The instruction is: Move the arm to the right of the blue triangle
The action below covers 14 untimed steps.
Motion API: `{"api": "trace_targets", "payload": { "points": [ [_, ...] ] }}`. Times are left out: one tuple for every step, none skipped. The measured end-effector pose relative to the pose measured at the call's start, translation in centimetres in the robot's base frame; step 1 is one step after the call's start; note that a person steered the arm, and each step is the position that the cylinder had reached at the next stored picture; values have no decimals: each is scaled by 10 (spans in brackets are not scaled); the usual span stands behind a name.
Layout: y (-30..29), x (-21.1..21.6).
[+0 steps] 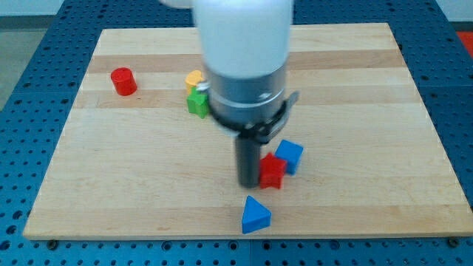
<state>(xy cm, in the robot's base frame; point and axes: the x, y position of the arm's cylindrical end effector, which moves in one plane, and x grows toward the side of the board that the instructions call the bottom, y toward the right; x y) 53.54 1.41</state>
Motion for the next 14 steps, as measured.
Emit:
{"api": "trace_targets", "payload": {
  "points": [
    [53,-52],
    [81,-52],
    [37,-52],
    [10,-7],
    [49,6],
    [91,-54],
    [118,-66],
    [80,-42],
    [89,10],
    [118,-21],
    [131,-73],
    [138,-82],
    [140,-104],
    [130,-94]
  ]
}}
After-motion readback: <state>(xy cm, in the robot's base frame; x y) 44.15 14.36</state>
